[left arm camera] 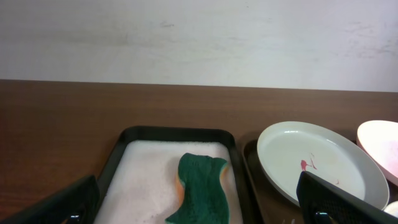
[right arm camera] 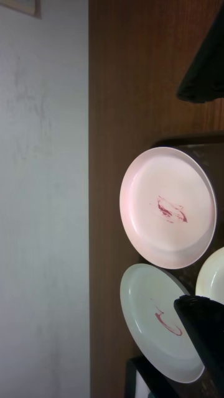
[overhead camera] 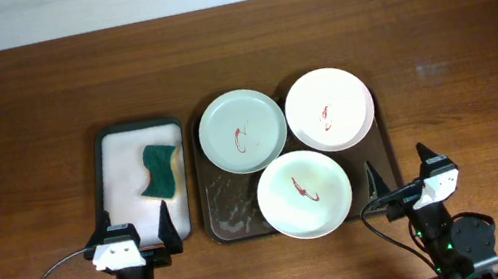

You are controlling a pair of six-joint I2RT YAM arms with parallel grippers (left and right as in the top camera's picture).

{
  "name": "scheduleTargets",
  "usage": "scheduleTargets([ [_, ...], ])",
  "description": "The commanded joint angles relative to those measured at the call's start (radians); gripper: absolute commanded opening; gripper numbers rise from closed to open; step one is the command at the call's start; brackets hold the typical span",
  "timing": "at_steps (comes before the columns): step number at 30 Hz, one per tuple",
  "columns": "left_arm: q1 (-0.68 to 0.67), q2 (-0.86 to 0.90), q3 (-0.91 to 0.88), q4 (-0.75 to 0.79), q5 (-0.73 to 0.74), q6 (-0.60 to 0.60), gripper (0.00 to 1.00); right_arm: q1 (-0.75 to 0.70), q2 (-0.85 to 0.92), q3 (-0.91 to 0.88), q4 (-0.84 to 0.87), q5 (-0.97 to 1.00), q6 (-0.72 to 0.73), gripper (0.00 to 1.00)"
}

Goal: Clean dirty plates on tray and stack at the side

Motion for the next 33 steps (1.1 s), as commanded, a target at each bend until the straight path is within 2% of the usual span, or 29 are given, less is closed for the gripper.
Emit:
scheduleTargets([
  [1,0.007,-0.008,-0.006,-0.001,0.012,0.019,0.99,-0.001,-0.006,-0.005,-0.006,0.01,0.0,0.99],
  [10,0.008,-0.008,-0.006,-0.001,0.011,0.019,0.99,-0.001,-0.005,-0.005,-0.003,0.013,0.001,0.99],
  [12,0.008,-0.008,-0.004,-0.002,0.011,0.019,0.99,-0.001,-0.005,-0.005,-0.003,0.017,0.055,0.99],
  [14,0.008,-0.002,0.051,-0.109,0.001,0.019,0.99,-0.001,-0.002,0.002,-0.008,0.024,0.122,0.99],
  [17,0.008,0.068,0.145,-0.211,-0.004,0.014,1.0,-0.001,0.039,0.092,-0.088,0.024,0.122,0.99],
  [22,0.008,0.385,0.389,-0.319,-0.004,0.015,0.99,-0.001,0.318,0.366,-0.282,-0.012,0.122,0.99],
  [26,0.008,0.759,0.674,-0.49,0.001,0.015,1.0,0.0,0.716,0.65,-0.497,-0.042,0.121,0.99],
  [28,0.008,0.927,0.815,-0.589,0.034,0.016,0.99,0.0,0.918,0.827,-0.656,-0.04,0.083,0.99],
  [31,0.008,1.136,0.996,-0.758,0.068,0.015,1.0,0.0,1.098,0.997,-0.799,-0.093,0.084,0.99],
  [33,0.008,1.183,1.004,-0.752,0.089,0.015,0.99,0.0,1.141,1.017,-0.799,-0.193,0.084,0.99],
])
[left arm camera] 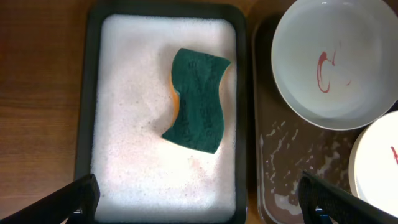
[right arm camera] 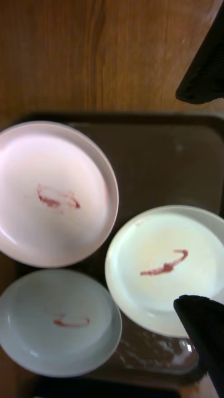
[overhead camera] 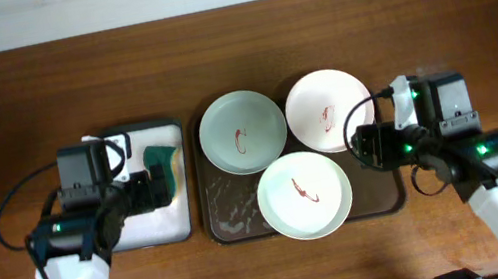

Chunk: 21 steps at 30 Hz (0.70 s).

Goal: Clean dirty plates on tray and stack at the side

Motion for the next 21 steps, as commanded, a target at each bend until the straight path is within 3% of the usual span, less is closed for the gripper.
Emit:
scheduleTargets([
  [1,0.003,0.064,0.031,0.019,0.069,0.015,0.99,0.0,0.038,0.034,0.005,-0.115,-0.013,0.99],
  [6,0.003,0.228,0.029,0.258,0.069,0.015,0.99,0.0,0.038,0.034,0.011,-0.115,-0.013,0.99],
  [11,-0.005,0.484,0.029,0.307,0.069,0.015,0.76,0.0,0.038,0.034,0.011,-0.115,-0.013,0.99],
  [15,-0.006,0.614,0.029,0.31,0.072,0.015,0.65,0.0,0.038,0.034,0.012,-0.115,-0.013,0.99],
  [18,-0.006,0.621,0.028,0.31,0.073,0.015,0.36,0.0,0.038,0.034,0.011,-0.115,-0.013,0.99],
  [19,-0.006,0.626,0.028,0.309,0.072,0.015,0.18,0.0,0.038,0.034,0.011,-0.115,-0.013,0.99],
  [20,-0.006,0.632,0.028,0.304,0.073,0.015,0.06,0.0,0.038,0.034,0.011,-0.115,-0.013,0.99],
  [21,-0.006,0.636,0.028,0.294,0.073,0.015,0.0,0.0,0.038,0.033,0.011,-0.115,-0.013,0.99],
])
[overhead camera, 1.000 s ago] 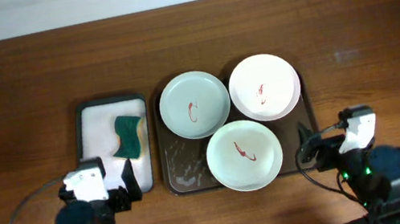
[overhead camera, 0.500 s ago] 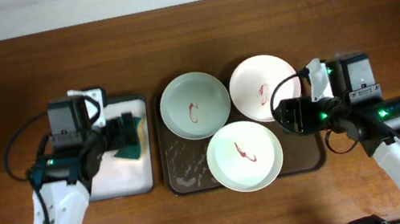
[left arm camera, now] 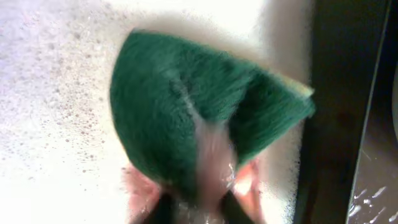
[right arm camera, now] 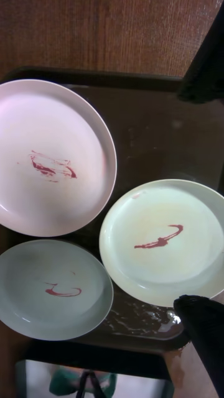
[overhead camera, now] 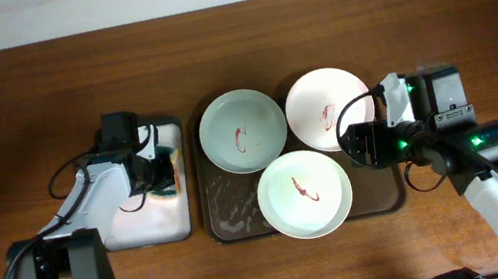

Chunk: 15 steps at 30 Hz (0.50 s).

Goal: Clean dirty plates on tray and stack at the side

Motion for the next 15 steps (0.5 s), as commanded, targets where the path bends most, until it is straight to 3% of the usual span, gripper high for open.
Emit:
scheduleTargets([
  [1,-0.005,0.025,0.005,-0.018,0.009,0.008,0.0,0.0,0.001,0.023,0.003,-0.005,-0.01,0.99],
  [4,-0.004,-0.035,0.042,-0.09,0.006,0.009,0.0,0.0,0.029,0.023,-0.005,-0.006,-0.01,0.96],
  [8,-0.004,-0.1,0.051,-0.166,0.005,0.008,0.0,0.001,0.202,0.023,-0.043,-0.088,-0.045,0.72],
  [10,-0.004,-0.086,0.019,-0.163,0.002,0.007,0.0,0.015,0.329,0.023,-0.042,-0.099,-0.054,0.68],
  [12,-0.004,-0.069,-0.013,-0.145,-0.002,-0.015,0.07,0.051,0.446,0.023,-0.031,-0.102,-0.068,0.62],
  [15,-0.004,-0.057,-0.017,-0.14,-0.001,-0.022,0.08,0.089,0.583,0.023,0.031,-0.101,-0.063,0.4],
])
